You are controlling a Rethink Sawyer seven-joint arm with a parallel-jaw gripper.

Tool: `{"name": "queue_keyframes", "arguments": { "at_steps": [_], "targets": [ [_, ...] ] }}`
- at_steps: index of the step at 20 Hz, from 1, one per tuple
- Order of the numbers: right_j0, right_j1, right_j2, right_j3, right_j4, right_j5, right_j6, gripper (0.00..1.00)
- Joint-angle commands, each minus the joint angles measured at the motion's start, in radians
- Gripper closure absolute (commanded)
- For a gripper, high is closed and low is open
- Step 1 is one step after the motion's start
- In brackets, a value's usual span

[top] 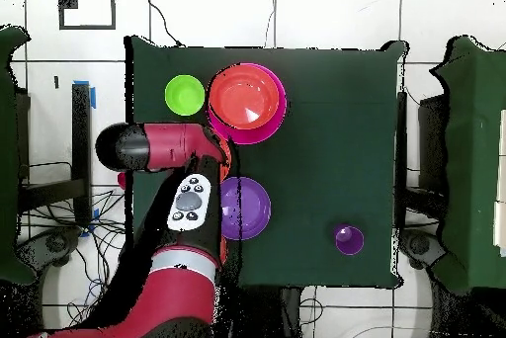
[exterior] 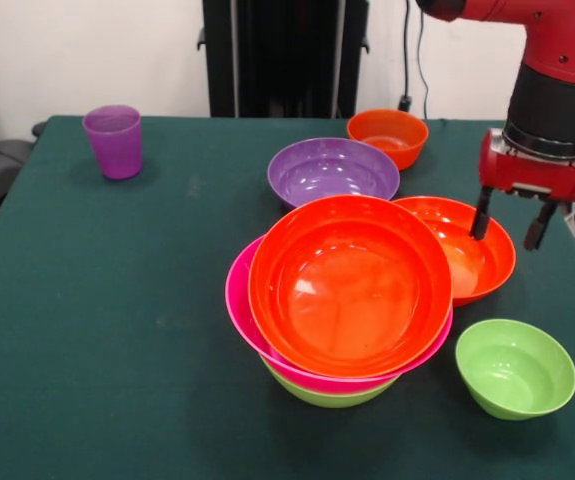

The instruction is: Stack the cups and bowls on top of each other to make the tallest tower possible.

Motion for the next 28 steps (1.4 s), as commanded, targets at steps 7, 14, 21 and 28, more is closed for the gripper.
{"name": "queue_keyframes", "arguments": {
  "at_steps": [7, 14, 21, 28],
  "targets": [
    [-0.038, 0.076, 0.196, 0.098, 0.021, -0.126, 0.103, 0.0],
    [-0.052, 0.087, 0.21, 0.119, 0.011, -0.165, 0.105, 0.0],
    [-0.042, 0.097, 0.187, 0.117, -0.004, -0.145, 0.105, 0.0],
    [-0.041, 0.097, 0.161, 0.129, -0.024, -0.123, 0.087, 0.0]
  ]
}}
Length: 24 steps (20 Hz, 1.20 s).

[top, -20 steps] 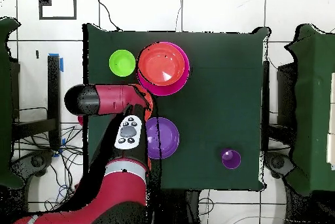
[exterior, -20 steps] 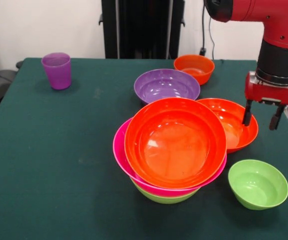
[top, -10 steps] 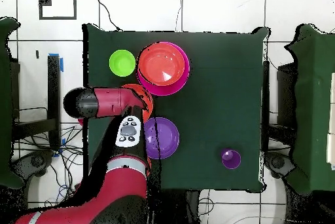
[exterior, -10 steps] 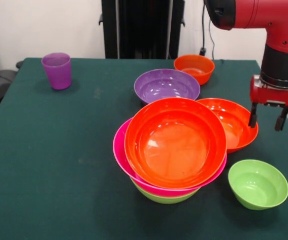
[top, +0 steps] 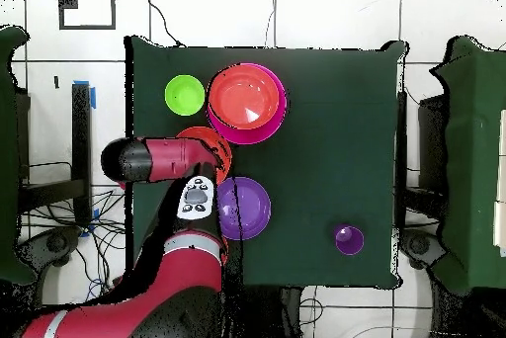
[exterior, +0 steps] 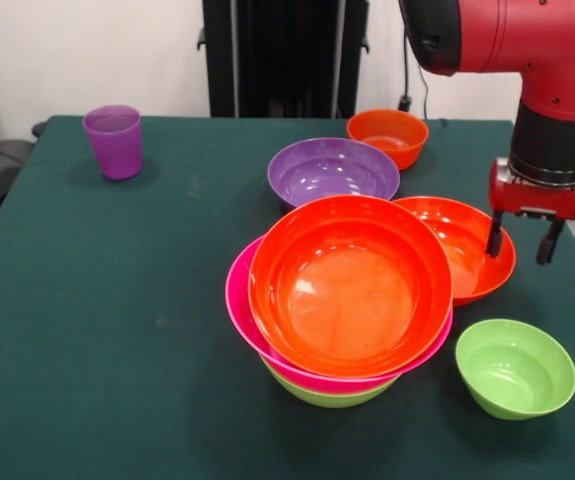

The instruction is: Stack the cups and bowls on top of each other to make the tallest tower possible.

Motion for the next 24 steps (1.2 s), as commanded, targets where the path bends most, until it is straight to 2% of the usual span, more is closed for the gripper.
{"name": "queue_keyframes", "arguments": {
  "at_steps": [1, 8, 12, 13, 24],
  "targets": [
    [-0.01, 0.052, 0.052, 0.056, -0.035, 0.002, 0.084, 0.0],
    [-0.008, 0.057, 0.031, 0.07, -0.056, -0.01, 0.071, 0.0],
    [-0.015, 0.064, 0.041, 0.077, -0.063, -0.072, 0.07, 0.0],
    [-0.02, 0.061, 0.05, 0.085, -0.067, -0.092, 0.064, 1.0],
    [-0.01, 0.073, 0.032, 0.066, -0.075, -0.09, 0.063, 1.0]
  ]
}}
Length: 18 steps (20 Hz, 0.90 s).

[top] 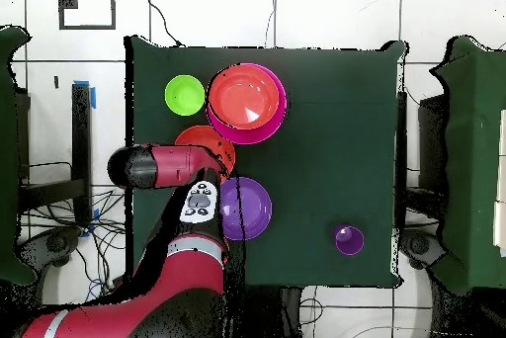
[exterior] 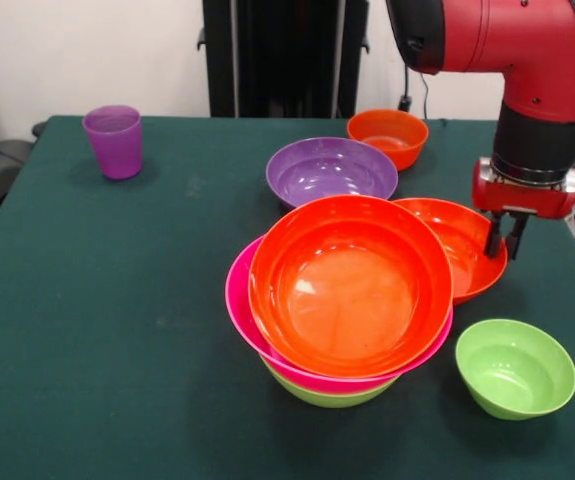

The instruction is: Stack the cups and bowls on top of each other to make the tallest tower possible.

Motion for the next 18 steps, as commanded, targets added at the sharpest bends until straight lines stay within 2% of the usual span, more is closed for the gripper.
{"name": "queue_keyframes", "arguments": {
  "at_steps": [1, 4, 5, 9, 18],
  "targets": [
    [-0.009, 0.073, 0.046, 0.028, -0.062, -0.038, 0.064, 1.0],
    [-0.006, 0.06, 0.041, 0.035, -0.064, -0.028, 0.063, 1.0],
    [-0.005, 0.054, 0.035, 0.025, -0.062, 0.005, 0.057, 1.0],
    [0.012, -0.042, -0.005, -0.029, -0.042, 0.257, 0.042, 1.0],
    [0.01, -0.148, -0.031, -0.099, -0.051, 0.545, 0.035, 1.0]
  ]
}}
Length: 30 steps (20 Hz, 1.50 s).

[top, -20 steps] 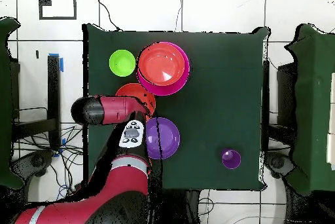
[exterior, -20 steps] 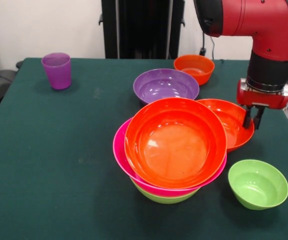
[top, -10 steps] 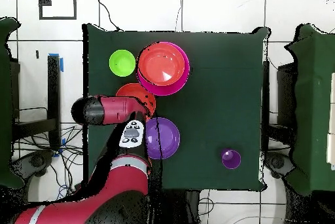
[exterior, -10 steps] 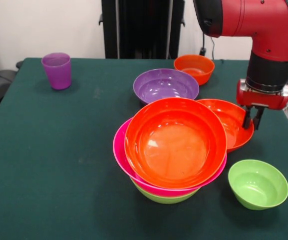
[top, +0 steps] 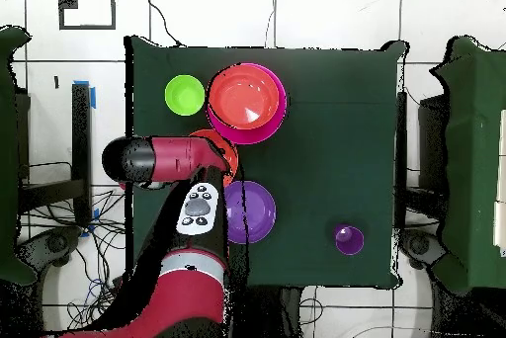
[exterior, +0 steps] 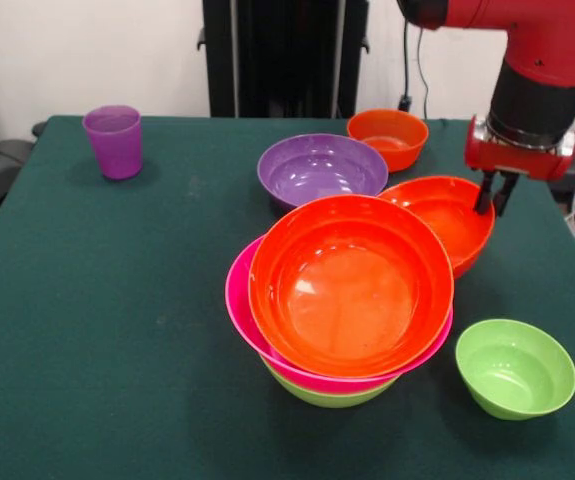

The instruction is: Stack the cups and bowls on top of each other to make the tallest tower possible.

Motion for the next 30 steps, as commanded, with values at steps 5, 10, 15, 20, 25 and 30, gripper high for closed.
{"name": "queue_keyframes", "arguments": {
  "at_steps": [5, 10, 15, 20, 25, 30],
  "targets": [
    [-0.001, -0.089, 0.006, -0.109, -0.061, 0.358, 0.037, 1.0],
    [0.004, -0.099, -0.013, -0.143, -0.077, 0.433, 0.049, 1.0],
    [0.01, -0.111, -0.027, -0.2, -0.079, 0.551, 0.062, 1.0],
    [0.019, -0.101, -0.043, -0.238, -0.09, 0.612, 0.069, 1.0],
    [0.021, -0.083, -0.052, -0.278, -0.098, 0.65, 0.075, 1.0],
    [0.012, -0.058, -0.053, -0.31, -0.115, 0.655, 0.054, 1.0]
  ]
}}
